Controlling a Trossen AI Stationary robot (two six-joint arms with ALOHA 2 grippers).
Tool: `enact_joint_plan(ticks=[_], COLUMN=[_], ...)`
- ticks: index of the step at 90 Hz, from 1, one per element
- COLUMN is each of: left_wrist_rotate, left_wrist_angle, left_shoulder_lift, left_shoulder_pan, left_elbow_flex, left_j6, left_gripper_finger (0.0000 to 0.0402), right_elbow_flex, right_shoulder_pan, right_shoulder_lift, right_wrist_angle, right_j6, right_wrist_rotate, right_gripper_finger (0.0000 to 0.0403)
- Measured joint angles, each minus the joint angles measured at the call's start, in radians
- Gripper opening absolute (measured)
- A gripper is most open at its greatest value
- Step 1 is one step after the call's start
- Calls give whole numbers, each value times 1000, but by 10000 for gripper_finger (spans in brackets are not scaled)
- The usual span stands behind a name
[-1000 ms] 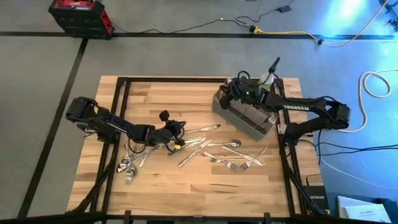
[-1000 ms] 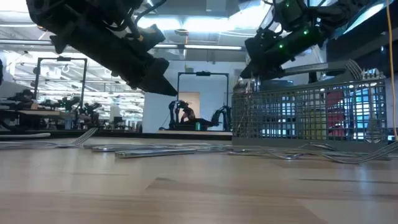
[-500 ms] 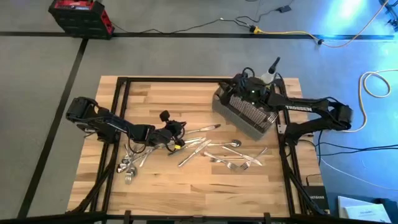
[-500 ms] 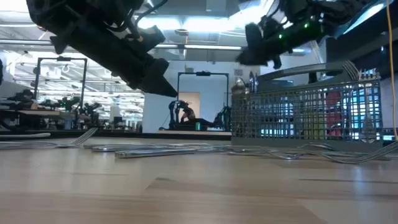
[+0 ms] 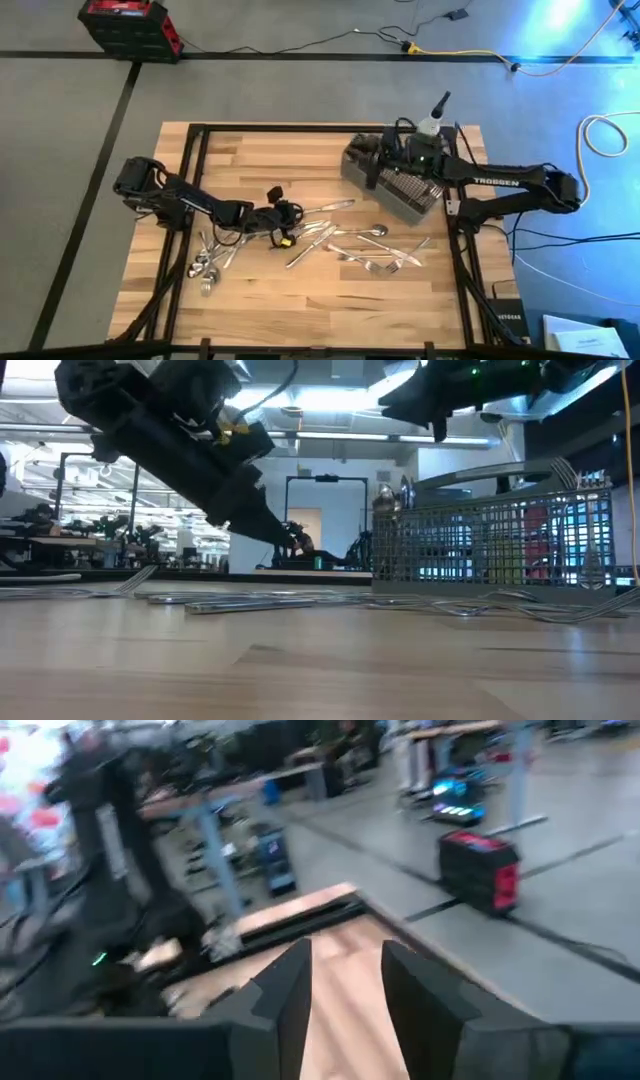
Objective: Sort silverware
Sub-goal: Put the silver knife into the gray silverware organizer
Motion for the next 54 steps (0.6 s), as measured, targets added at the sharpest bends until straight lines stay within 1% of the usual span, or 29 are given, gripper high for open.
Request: enact_joint_plan(ticks=[13,22,29,39,46,54], left_wrist_rotate=[13,11,-11,-42,-87,-135], left_wrist_angle=[3,-30,-68,-61,-6,77], left_shoulder_lift=[0,0,0,0,0,0], left_shoulder_pan=[-36,-62,-78,-99,-126,-157], left_elbow_flex=[1,1,0,-17,-46,-84], left_j6=[13,14,14,13,13,6], left_gripper_finger=[120,155,174,187,188,184], right_elbow_flex=[0,-1,-1,-1,-1,-1], right_shoulder_pan=[130,219,285,370,414,451], right_shoulder_lift=[3,17,39,100,155,213], right_wrist_angle=[-58,-82,-84,-61,-2,79], right_j6=[-57,-106,-154,-228,-253,-278], right_wrist_rotate=[32,73,98,159,198,207], right_gripper_finger=[108,108,108,108,108,108])
